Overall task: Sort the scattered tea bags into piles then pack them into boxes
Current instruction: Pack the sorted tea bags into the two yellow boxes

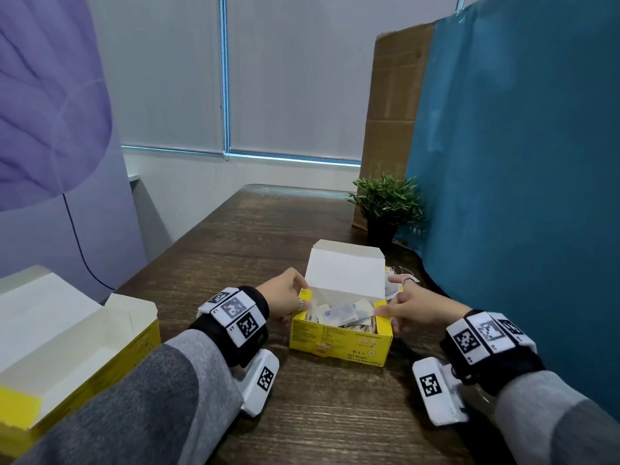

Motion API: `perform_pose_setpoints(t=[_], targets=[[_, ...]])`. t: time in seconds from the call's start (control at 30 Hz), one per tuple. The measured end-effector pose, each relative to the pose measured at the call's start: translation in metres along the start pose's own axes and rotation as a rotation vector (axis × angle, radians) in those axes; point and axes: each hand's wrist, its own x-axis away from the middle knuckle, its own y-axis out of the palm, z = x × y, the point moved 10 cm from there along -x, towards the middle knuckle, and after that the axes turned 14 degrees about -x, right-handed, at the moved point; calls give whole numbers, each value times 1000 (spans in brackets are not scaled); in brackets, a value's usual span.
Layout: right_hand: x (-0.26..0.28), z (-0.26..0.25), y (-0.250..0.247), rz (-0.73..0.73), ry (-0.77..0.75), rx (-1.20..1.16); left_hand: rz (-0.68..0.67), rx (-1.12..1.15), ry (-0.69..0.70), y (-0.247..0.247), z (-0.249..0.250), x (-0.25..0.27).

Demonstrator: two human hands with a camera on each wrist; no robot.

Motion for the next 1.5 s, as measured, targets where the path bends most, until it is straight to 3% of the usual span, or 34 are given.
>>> perform_pose_setpoints(t=[0.13,0.27,0.4,0.47,0.6,0.7,0.9,1.07,1.27,1.33,1.5], targets=[[-2,-4,4,-34,-8,-175,-19,-44,-30,1,-4,2],[-5,5,-2,4,17,-293,120,-185,187,-17,23,15],[-8,8,-1,11,25,-276,-102,-339,416,8,52,35],[-8,7,-1,14,27,-272,-148,-453,437,19,54,37],[-9,9,-2,20,31,-269,-46,-564,437,17,61,30],[-9,6,-2,14,27,-248,11,-518,445,12,63,27],[-11,7,-3,11,23,-195,119,-146,269,-12,43,17],[-15,9,-3,17,23,-174,246,-137,67,-21,25,4],[-17,6,-4,15,17,-89,211,-192,72,-21,28,-1],[-17,5,-3,11,13,-83,198,-172,16,-26,17,0],[-22,6,5,-37,12,-177,-12,-116,-115,-5,-8,5]])
